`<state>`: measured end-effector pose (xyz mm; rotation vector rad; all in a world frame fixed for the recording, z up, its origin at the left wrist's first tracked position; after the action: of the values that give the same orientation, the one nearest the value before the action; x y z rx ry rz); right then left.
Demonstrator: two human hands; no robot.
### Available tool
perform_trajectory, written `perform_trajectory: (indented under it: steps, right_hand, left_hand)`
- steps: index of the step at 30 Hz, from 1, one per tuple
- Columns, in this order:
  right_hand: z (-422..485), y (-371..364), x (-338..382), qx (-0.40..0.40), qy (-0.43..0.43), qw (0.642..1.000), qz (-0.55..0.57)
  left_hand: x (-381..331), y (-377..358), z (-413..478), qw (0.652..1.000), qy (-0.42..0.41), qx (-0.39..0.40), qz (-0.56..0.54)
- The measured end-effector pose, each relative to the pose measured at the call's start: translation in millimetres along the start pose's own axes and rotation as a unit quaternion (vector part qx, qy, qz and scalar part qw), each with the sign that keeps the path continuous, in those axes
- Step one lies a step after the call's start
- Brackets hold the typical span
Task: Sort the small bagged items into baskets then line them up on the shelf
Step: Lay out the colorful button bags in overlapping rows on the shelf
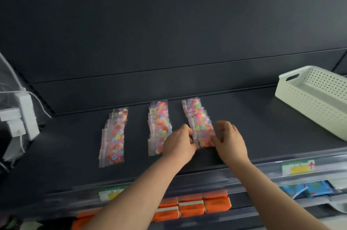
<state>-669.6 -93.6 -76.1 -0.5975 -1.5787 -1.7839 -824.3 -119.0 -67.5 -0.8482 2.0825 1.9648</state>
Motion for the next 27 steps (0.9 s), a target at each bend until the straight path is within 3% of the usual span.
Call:
perform_trajectory:
  steps: [8, 14, 18, 27]
  right_hand:
    - [0, -5, -8, 0.068, 0.058, 0.989, -0.118]
    - [0, -2, 17, 0.026, 0.143, 0.969, -0.201]
    - [-3, -21, 41, 0.071, 0.210, 0.959, -0.175]
    - [-18, -68, 84, 0.160, 0.265, 0.937, -0.160]
  left_hand:
    - [-5, -9, 3, 0.999, 0.009, -0.008, 0.036]
    - [5, 4, 0, 0.997, 0.021, -0.062, 0.027]
    - [29, 24, -5, 0.989, 0.047, -0.132, 0.041]
    - [80, 45, -20, 0.984, 0.105, -0.138, 0.030]
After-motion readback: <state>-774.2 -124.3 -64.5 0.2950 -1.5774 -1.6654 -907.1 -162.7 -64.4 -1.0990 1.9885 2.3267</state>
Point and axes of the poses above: each hand's wrist, its own z-axis towards the middle knuckle, its own y-axis out of the back of the hand, x = y × z, the point moved 4 cm from there along z, towards the middle knuckle, and after that the axes turned 7 degrees about y, right-handed, at the moved point
